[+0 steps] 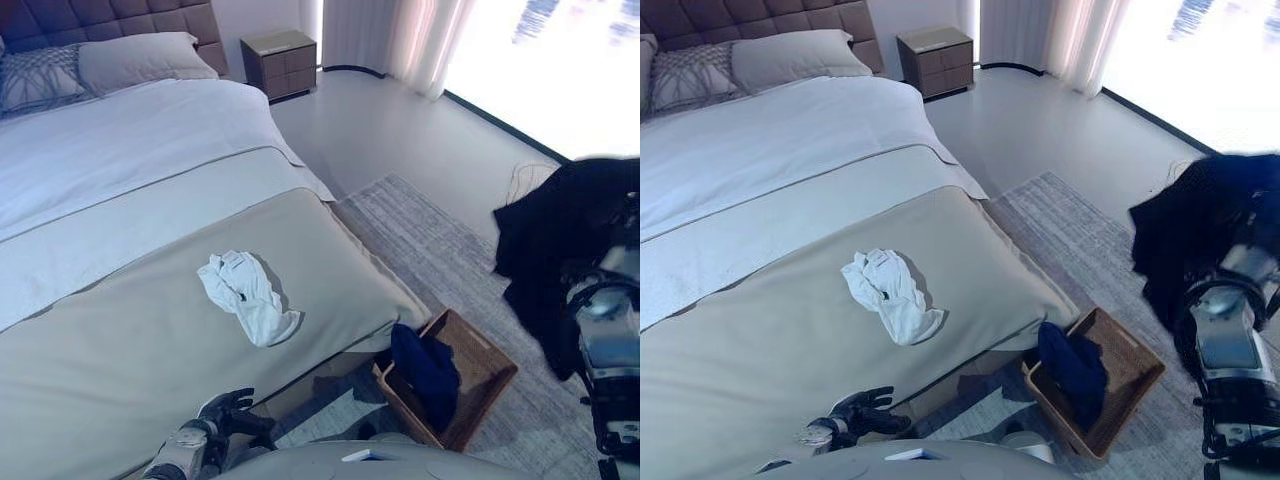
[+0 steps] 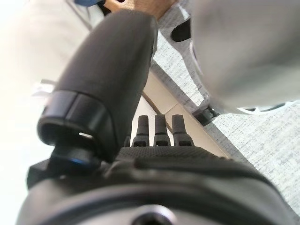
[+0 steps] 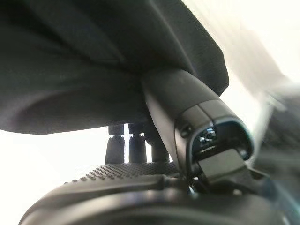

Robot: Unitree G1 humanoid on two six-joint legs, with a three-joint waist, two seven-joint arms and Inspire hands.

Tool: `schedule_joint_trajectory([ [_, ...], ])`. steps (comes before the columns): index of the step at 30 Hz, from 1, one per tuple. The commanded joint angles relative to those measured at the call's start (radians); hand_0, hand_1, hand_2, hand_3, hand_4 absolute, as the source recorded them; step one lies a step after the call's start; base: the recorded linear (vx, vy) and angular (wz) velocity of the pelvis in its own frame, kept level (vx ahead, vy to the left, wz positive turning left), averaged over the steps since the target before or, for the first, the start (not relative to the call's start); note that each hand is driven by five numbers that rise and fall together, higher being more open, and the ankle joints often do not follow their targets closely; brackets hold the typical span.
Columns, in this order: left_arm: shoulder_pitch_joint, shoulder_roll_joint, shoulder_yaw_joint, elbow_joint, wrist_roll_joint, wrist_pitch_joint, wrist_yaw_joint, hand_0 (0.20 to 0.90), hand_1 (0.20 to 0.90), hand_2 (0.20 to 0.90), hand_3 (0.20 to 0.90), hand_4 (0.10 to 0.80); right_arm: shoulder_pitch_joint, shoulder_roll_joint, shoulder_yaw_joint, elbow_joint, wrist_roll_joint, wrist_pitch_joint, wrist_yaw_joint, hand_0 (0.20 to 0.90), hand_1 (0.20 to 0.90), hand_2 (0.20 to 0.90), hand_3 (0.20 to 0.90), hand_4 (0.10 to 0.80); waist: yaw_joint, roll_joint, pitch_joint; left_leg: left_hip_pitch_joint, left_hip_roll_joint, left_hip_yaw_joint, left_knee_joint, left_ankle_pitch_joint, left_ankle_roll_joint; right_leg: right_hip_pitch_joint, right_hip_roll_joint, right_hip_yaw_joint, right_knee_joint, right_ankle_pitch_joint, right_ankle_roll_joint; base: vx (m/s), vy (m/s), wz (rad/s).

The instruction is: Pick up the clothes from the bed and place them into the basket

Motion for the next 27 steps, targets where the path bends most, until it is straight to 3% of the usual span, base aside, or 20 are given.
schedule_joint_trajectory([
  [1,-0.061,0.056,-0.051,-0.015,-0.007,-0.032,0.002,0.900,0.900,0.900,0.900,0.800,-0.127,-0.069,-0.023,0.008,-0.056,0.024,-0.021,0.300,0.300,0.300,0.200,0.100,0.034,0.018,0.026,0.057,-0.059,0.016,0.007,-0.182,0.052,-0.096,0.044,-0.098,0.016,0.046,-0.036,-0.164,-0.100,-0.13],
  [6,-0.132,0.064,-0.067,-0.035,-0.055,-0.044,0.010,0.900,0.900,0.900,0.900,0.800,-0.252,-0.092,0.052,0.154,-0.002,0.103,-0.033,0.300,0.300,0.300,0.200,0.100,0.022,0.055,0.105,-0.008,-0.058,0.016,0.007,-0.155,0.038,-0.171,0.038,-0.101,0.033,0.052,-0.045,-0.264,-0.052,-0.07],
  [9,-0.176,0.057,-0.091,-0.070,-0.082,-0.051,0.014,0.900,0.900,0.900,0.900,0.800,-0.336,-0.123,0.107,0.294,0.016,0.157,0.020,0.300,0.300,0.300,0.200,0.100,0.019,0.106,0.165,-0.053,-0.062,0.007,0.007,-0.128,0.020,-0.217,0.031,-0.102,0.045,0.054,-0.053,-0.228,0.004,-0.11],
  [19,-0.230,0.086,-0.145,-0.151,-0.100,-0.082,-0.027,0.900,0.900,0.900,0.900,0.800,-0.488,-0.185,0.260,0.563,-0.019,0.210,0.104,0.300,0.300,0.300,0.200,0.100,0.034,0.205,0.246,-0.113,-0.081,-0.016,0.010,-0.097,-0.003,-0.289,0.008,-0.131,0.066,0.049,-0.064,-0.091,-0.048,-0.01],
  [21,-0.236,0.091,-0.155,-0.158,-0.116,-0.092,-0.031,0.900,0.900,0.900,0.900,0.800,-0.523,-0.197,0.271,0.618,-0.014,0.213,0.106,0.900,0.900,0.900,0.900,0.800,0.037,0.219,0.254,-0.119,-0.084,-0.019,0.009,-0.094,-0.006,-0.300,0.007,-0.133,0.067,0.050,-0.066,-0.064,0.010,0.09],
  [27,-0.215,0.105,-0.154,-0.191,-0.136,-0.093,-0.056,0.900,0.900,0.900,0.900,0.800,-0.530,-0.206,0.268,0.681,-0.003,0.236,0.127,0.900,0.900,0.900,0.900,0.800,0.043,0.242,0.256,-0.124,-0.092,-0.024,0.007,-0.095,-0.012,-0.305,0.004,-0.144,0.057,0.055,-0.065,0.014,0.015,0.06],
])
